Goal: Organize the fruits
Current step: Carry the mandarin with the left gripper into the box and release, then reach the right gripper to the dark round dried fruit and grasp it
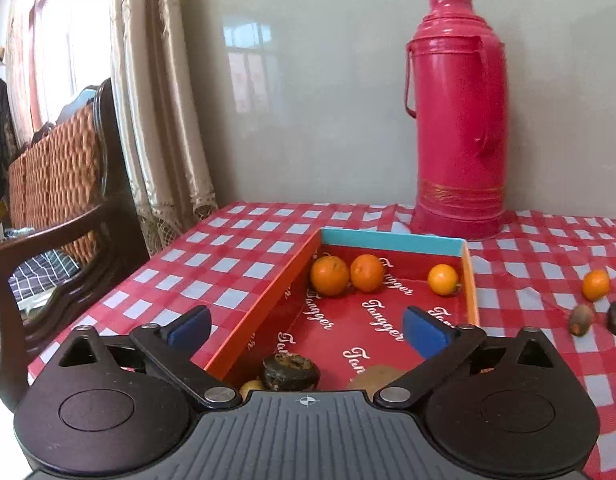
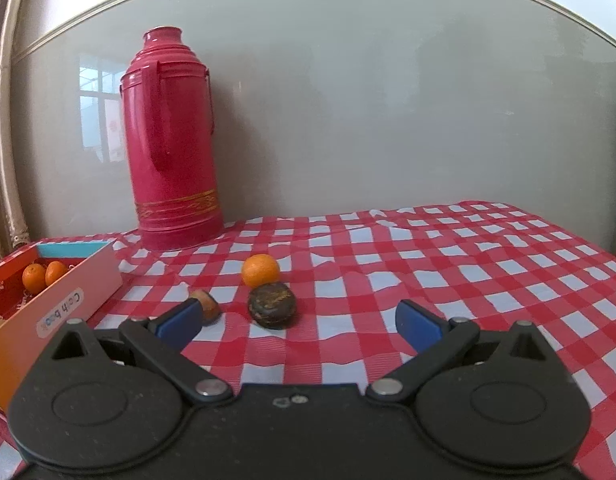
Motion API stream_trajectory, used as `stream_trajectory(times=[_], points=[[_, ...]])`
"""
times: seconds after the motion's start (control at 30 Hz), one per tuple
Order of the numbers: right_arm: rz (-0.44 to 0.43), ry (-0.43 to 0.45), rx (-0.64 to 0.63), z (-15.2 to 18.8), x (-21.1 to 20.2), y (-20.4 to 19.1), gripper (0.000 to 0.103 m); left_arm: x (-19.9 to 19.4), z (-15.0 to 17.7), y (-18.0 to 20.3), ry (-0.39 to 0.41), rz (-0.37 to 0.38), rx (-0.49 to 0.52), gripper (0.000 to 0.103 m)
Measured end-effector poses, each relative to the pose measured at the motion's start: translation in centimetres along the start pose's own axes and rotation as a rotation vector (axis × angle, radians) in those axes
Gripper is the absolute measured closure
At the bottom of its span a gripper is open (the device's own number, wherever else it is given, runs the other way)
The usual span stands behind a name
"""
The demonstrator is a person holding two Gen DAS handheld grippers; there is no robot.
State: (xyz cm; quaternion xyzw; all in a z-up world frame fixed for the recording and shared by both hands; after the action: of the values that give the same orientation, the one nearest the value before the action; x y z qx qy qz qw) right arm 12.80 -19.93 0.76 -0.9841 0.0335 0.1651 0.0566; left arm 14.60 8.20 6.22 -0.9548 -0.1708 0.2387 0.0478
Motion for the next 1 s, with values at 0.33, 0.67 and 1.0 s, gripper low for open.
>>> stream_trajectory(times=[0.33,0.67,1.0], points=[[-0.013,-0.005,-0.020,0.1,0.1,-0.2,0.005,-2.6,3.2,0.4,0.042,0.020,0.042,0.000],[-0.051,-0.065,-0.015,-0.4,1.6,-0.4,0.021,-2.6,4.7,-0.3,0.061,0.053,-0.026,0.000],[-0.049,-0.168,-0.001,-1.6,5.8,-0.3,0.039,-2.1,5.1,-1.3,0.053,0.049,-0.079,0.000]])
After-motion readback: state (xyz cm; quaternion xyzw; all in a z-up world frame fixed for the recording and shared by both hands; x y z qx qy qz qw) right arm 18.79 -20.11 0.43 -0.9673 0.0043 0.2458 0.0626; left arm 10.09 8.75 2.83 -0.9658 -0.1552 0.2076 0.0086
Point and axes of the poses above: each gripper's, at about its wrist camera, not at the fingertips, and x roughly the way its jaws point, y to its right, z to its underside, the point moved 2 cm from there along x, roughly the way its jaws point, and after that the axes turned 2 degrees about x, right-handed, at the moved point
